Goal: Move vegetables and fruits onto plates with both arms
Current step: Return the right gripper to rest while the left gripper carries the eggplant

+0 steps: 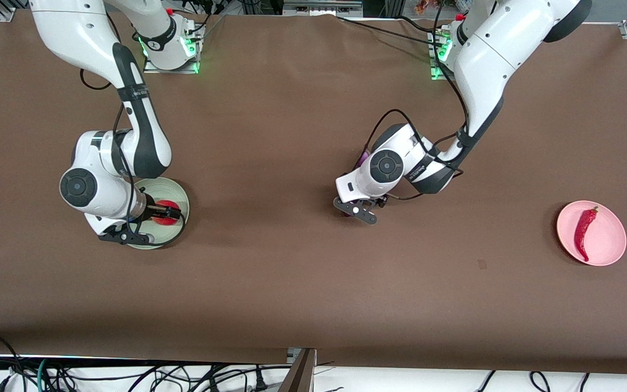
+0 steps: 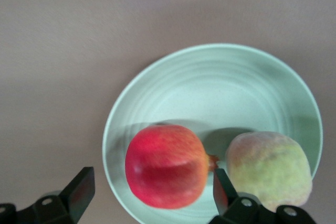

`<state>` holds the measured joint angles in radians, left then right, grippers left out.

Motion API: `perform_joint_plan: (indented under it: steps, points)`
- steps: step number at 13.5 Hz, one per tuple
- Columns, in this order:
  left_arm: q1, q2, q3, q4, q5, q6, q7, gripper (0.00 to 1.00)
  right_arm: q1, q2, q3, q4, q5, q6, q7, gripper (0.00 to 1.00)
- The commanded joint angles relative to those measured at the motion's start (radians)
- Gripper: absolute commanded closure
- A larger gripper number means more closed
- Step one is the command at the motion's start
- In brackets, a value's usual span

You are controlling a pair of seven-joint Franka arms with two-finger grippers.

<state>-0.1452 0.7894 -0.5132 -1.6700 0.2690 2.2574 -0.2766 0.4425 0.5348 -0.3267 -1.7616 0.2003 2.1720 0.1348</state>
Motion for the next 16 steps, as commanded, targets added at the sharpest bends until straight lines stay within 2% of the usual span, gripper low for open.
perform_joint_plan:
  steps: [1,2,3,4,7,9,12,13,15,16]
  points:
    - [-0.013,0.014,0.004,0.003,0.012,0.008,-0.03,0.68,0.002,-0.105,0.011,-0.012,0.016,-0.067,-0.006,0.01]
    - [-0.011,0.008,0.004,0.004,0.012,-0.001,-0.051,0.9,0.002,-0.139,0.011,-0.012,0.016,-0.09,-0.006,0.01]
    - [-0.008,0.001,0.004,0.007,0.013,-0.015,-0.05,0.97,0.002,-0.179,0.011,-0.012,0.016,-0.116,-0.007,0.01]
    - [0.002,-0.01,0.004,0.01,0.013,-0.05,-0.047,1.0,0.002,-0.22,0.009,-0.012,0.013,-0.15,-0.008,0.01]
    - [0.012,-0.077,0.005,0.035,0.013,-0.206,-0.049,1.0,0.002,-0.34,-0.001,-0.012,-0.005,-0.282,-0.006,0.01]
    - [0.045,-0.122,0.01,0.084,0.015,-0.37,-0.041,1.0,0.001,-0.418,-0.015,-0.012,-0.062,-0.355,-0.018,0.01]
    - [0.178,-0.131,0.024,0.2,0.041,-0.625,0.153,1.0,-0.004,-0.486,-0.018,0.007,-0.119,-0.458,-0.018,0.01]
    - [0.232,-0.131,0.024,0.225,0.088,-0.669,0.24,1.0,-0.01,-0.486,-0.014,0.043,-0.119,-0.513,-0.017,0.01]
    - [0.326,-0.131,0.025,0.233,0.191,-0.684,0.383,1.0,-0.034,-0.483,-0.005,0.147,-0.125,-0.618,-0.018,0.01]
    - [0.375,-0.13,0.024,0.231,0.252,-0.684,0.449,1.0,-0.072,-0.483,0.018,0.162,-0.124,-0.648,-0.018,0.01]
